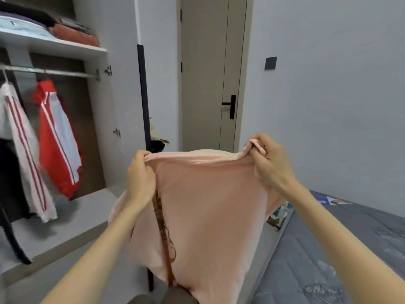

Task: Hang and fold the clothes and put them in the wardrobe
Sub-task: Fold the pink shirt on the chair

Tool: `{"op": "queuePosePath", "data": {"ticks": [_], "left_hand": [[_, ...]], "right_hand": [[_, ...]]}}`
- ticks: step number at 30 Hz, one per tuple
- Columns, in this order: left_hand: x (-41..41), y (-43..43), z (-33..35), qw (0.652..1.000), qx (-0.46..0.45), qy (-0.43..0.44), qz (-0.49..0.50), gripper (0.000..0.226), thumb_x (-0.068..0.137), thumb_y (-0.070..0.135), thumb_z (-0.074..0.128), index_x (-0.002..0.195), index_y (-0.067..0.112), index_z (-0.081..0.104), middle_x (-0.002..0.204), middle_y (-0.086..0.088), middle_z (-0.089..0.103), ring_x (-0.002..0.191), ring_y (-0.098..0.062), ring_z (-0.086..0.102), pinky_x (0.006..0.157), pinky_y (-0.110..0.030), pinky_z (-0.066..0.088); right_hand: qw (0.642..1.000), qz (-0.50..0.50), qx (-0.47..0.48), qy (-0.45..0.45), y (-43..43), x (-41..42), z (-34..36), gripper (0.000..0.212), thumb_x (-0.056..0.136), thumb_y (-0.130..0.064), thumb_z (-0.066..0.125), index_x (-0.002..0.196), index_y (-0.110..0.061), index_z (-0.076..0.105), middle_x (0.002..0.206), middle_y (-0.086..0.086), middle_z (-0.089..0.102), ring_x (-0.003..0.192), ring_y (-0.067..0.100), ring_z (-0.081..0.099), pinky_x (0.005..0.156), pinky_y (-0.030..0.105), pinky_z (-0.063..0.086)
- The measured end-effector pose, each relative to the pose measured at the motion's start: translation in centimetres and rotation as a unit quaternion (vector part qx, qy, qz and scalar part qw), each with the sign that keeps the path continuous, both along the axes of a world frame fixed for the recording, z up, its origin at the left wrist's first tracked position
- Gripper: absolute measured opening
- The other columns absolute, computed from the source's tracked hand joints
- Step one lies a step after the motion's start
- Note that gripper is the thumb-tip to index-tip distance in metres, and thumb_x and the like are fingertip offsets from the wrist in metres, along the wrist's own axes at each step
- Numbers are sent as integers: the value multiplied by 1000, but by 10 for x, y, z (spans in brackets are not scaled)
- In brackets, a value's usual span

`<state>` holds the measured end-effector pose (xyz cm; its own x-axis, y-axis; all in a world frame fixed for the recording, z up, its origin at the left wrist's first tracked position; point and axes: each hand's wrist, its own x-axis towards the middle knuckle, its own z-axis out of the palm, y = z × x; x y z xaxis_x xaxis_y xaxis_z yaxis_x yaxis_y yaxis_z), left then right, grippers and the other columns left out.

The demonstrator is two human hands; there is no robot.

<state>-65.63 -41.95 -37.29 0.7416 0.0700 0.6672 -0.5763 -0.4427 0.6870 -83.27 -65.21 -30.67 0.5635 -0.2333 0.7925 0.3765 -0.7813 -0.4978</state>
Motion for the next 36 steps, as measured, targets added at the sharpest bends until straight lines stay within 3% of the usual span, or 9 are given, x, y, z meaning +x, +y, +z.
{"op": "queuePosePath", "data": {"ticks": [4, 8, 13, 20, 26, 28, 30, 32, 36], "left_hand": [[-7, 8, 24, 977, -67, -190, 69, 18, 95, 5, 52, 108, 16, 54, 99, 2, 56, 90, -7, 45, 79, -26, 44], [4, 2, 31, 961, -23, -253, 112, 15, 94, 10, 53, 109, 11, 57, 103, -9, 60, 89, -20, 47, 80, -26, 38], [49, -13, 4, 971, 114, -185, 100, 18, 93, 1, 50, 103, 11, 61, 97, -7, 59, 84, -25, 45, 74, -35, 32], [147, -46, -83, 935, 341, -89, 23, 21, 90, 0, 55, 106, 12, 62, 101, -7, 57, 87, -26, 46, 74, -33, 31], [242, -112, -133, 932, 358, -31, -39, 24, 90, 1, 54, 107, 16, 60, 105, -4, 54, 94, -24, 45, 76, -28, 26], [264, -140, -152, 937, 342, 17, -64, 38, 91, 1, 52, 125, 19, 56, 124, -6, 50, 113, -30, 44, 93, -35, 30], [273, -157, -174, 935, 332, 93, -80, 58, 93, 7, 55, 145, 25, 39, 153, -9, 27, 139, -32, 23, 113, -42, 16], [272, -160, -201, 929, 326, 144, -101, 66, 94, 10, 56, 150, 29, 29, 160, -9, 7, 146, -30, 6, 117, -41, 5], [241, -139, -254, 895, 377, 189, -146, 61, 94, 6, 48, 148, 27, 31, 160, -5, 10, 145, -28, 7, 119, -37, 8]], "right_hand": [[987, -94, -46, -123, 6, 3, 6, 15, 84, -14, 59, 82, -28, 56, 73, -16, 64, 70, 8, 60, 62, 23, 45], [956, -192, -68, -211, 7, 14, 4, 12, 82, -29, 66, 86, -30, 55, 67, -17, 51, 60, 6, 47, 51, 18, 30], [975, -217, -34, -11, -24, 73, -33, 9, 89, -36, 59, 87, -31, 53, 63, -12, 57, 65, 19, 55, 52, 29, 38], [937, -236, -45, 253, -82, 176, -127, 19, 100, -41, 36, 96, -26, 47, 80, 0, 62, 77, 30, 57, 56, 32, 35], [911, -286, 30, 295, -132, 260, -177, 23, 101, -34, 33, 96, -14, 44, 90, 15, 63, 75, 33, 53, 62, 39, 41], [902, -286, 75, 315, -142, 279, -199, 17, 100, -31, 36, 97, -14, 42, 91, 15, 62, 75, 32, 52, 64, 39, 40], [896, -232, 117, 360, -145, 289, -225, 20, 100, -30, 42, 114, -15, 42, 102, 14, 63, 89, 33, 58, 73, 41, 46], [888, -164, 117, 414, -143, 291, -254, 44, 98, -31, 50, 136, -13, 37, 126, 13, 56, 117, 31, 52, 90, 41, 45], [851, -129, 12, 509, -131, 282, -307, 53, 95, -28, 53, 144, -16, 35, 145, 9, 40, 133, 29, 32, 106, 35, 27]]}}
